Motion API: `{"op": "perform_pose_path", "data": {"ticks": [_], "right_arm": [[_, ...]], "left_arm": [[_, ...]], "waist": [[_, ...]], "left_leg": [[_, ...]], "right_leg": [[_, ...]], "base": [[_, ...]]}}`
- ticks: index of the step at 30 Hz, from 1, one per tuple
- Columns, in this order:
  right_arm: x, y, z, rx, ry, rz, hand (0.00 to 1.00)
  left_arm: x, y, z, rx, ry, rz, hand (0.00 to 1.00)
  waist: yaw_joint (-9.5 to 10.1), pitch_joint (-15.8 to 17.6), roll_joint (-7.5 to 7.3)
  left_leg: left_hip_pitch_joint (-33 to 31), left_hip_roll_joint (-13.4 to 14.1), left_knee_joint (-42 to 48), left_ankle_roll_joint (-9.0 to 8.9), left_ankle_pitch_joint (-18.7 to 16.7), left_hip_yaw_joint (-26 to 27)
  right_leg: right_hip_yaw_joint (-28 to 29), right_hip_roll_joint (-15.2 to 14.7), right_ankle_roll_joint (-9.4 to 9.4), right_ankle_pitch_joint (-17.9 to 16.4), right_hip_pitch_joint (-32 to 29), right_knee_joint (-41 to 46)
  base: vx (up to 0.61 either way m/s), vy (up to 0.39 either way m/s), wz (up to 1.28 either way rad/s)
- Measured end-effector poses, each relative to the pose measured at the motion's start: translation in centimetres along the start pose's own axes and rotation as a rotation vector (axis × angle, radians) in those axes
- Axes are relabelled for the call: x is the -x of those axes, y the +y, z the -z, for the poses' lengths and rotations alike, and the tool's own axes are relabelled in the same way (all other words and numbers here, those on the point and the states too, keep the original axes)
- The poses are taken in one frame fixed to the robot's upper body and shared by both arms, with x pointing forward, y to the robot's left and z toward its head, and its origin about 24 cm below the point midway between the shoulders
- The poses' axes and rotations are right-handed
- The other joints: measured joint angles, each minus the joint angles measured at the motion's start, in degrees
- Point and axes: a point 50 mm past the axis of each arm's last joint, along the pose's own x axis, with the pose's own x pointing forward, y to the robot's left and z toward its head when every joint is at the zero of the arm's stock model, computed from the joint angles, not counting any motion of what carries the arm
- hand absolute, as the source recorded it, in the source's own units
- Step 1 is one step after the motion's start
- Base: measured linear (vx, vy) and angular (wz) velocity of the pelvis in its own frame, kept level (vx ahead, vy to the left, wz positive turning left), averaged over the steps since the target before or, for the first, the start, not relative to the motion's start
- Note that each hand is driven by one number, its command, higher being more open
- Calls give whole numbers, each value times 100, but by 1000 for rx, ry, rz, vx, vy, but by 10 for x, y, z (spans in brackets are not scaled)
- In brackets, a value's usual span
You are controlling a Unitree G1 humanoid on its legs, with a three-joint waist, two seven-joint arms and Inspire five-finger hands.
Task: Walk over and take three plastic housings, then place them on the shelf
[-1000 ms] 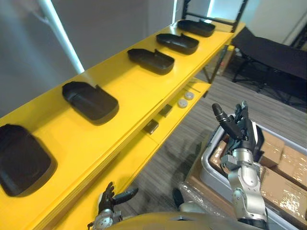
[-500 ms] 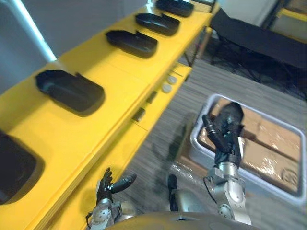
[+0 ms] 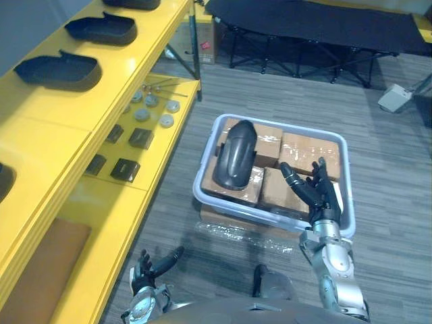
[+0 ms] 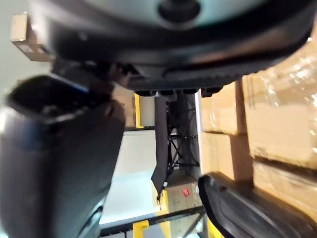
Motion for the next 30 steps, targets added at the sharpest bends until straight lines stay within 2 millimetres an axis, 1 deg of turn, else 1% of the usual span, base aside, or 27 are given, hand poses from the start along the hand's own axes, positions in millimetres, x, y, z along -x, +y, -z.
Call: {"op": "perform_pose_path", "data": {"ticks": [1,2,3,4,5,6,7,8,9,11,12,14,15,16,17,18,19,20,21,23,25,27,30], "right_arm": [[-5,3,-4,0,-18,-25,100],[-8,7,-7,3,-28,-48,100],[-10,8,-8,9,-25,-55,100],[-15,9,-7,23,-11,-64,100],[-22,10,-2,61,18,-68,100],[-24,10,2,67,42,-62,100],[-24,10,9,75,82,-54,100],[-24,9,15,94,115,-40,100],[-23,8,18,104,135,-32,100],[-24,7,25,126,175,-16,100],[-32,10,22,173,171,-16,100],[-43,14,16,206,150,-4,100],[-58,17,7,243,113,24,100],[-71,18,-3,262,80,51,100],[-93,14,-23,300,20,108,100],[-102,12,-33,309,-2,133,100],[-114,6,-48,319,-37,176,100],[-127,-3,-69,333,-88,232,100],[-132,-6,-79,337,-114,254,100],[-146,-8,-113,347,-198,291,100],[-151,-5,-120,358,-210,289,100],[-155,-2,-122,414,-215,282,100],[-158,-4,-126,455,-213,279,100]], "left_arm": [[1,-1,1,10,-3,11,100],[2,-1,-1,10,-23,21,100],[2,-1,-1,9,-24,27,100],[3,-1,-1,15,-26,34,100],[2,-2,-2,43,-18,39,100],[2,-2,-2,49,-16,42,100],[0,1,-4,37,-20,50,100],[-1,1,-7,33,-22,60,100],[-2,1,-7,29,-16,61,100],[-5,-1,-7,22,0,61,100],[-5,-2,-7,35,4,57,100],[-6,-1,-11,43,-4,57,100],[-8,-3,-15,43,-16,67,100],[-10,-5,-19,39,-30,81,100],[-14,-10,-29,36,-56,106,100],[-15,-12,-32,36,-66,117,100],[-15,-15,-36,38,-82,134,100],[-16,-20,-41,38,-98,155,100],[-16,-22,-43,38,-107,162,100],[-16,-26,-47,38,-122,177,100],[-17,-27,-48,37,-125,179,100],[-17,-27,-49,33,-129,183,100],[-18,-32,-54,24,-149,201,100]], "waist": [[63,6,0],[73,12,9],[73,13,10],[73,20,37],[125,58,68],[126,70,6],[136,69,-80],[185,104,-107],[209,116,-100],[198,202,4],[232,315,34],[234,424,30],[248,520,5],[308,620,-13],[395,828,-37],[408,908,-32],[460,1019,-17],[540,1135,34],[572,1204,72],[679,1302,128],[701,1336,144],[724,1342,147],[833,1379,167]], "left_leg": [[-156,-415,-64,-34,-400,-314],[-334,-726,-328,27,-527,-432],[-425,-872,-548,54,-526,-498],[-545,-1094,-1043,101,-432,-629],[-435,-1230,-1342,43,-92,-679],[-344,-1318,-1452,81,-52,-593],[-347,-1451,-1549,114,-27,-516],[-372,-1548,-1543,133,-22,-515],[-370,-1598,-1542,137,-21,-534],[-356,-1683,-1551,168,-37,-700],[-364,-1691,-1558,173,-39,-760],[-395,-1689,-1556,174,-39,-825],[-483,-1696,-1535,181,-35,-906],[-546,-1706,-1525,201,-22,-942],[-686,-1739,-1433,225,-7,-1050],[-761,-1759,-1381,229,-4,-1119],[-865,-1797,-1322,251,10,-1199],[-986,-1820,-1275,282,34,-1257],[-1026,-1838,-1237,286,36,-1295],[-1196,-1899,-1149,311,48,-1363],[-1199,-1908,-1125,320,43,-1408],[-1227,-1912,-1095,327,39,-1464],[-1357,-1917,-969,352,22,-1502]], "right_leg": [[196,39,-75,104,72,-279],[291,72,-76,227,135,-515],[337,81,-58,274,150,-597],[413,94,47,383,159,-699],[521,72,154,446,142,-706],[488,4,209,476,139,-745],[241,-181,311,537,168,-832],[95,-279,406,611,189,-893],[42,-299,430,628,215,-914],[-217,-376,457,646,352,-915],[-282,-378,457,653,384,-912],[-353,-375,453,657,397,-905],[-409,-376,448,660,370,-897],[-434,-379,442,667,328,-885],[-530,-402,443,673,296,-886],[-584,-414,445,675,288,-883],[-646,-435,451,687,257,-876],[-700,-466,460,718,202,-874],[-714,-476,468,734,199,-872],[-744,-525,489,755,111,-858],[-793,-538,489,755,118,-790],[-864,-545,489,754,113,-731],[-880,-555,489,754,46,-678]], "base": [[25,-32,-93],[32,-10,-82],[51,52,-60],[43,124,-62],[70,158,-62],[94,153,-45],[142,140,-10],[129,118,3],[97,78,17],[81,55,37],[67,46,35],[4,3,21],[-43,-3,22],[-76,-5,33],[-110,0,32],[-106,9,40],[-116,21,36],[-84,26,31],[-94,37,26],[-68,46,17],[-24,21,13],[-20,15,15],[-32,18,5]]}}
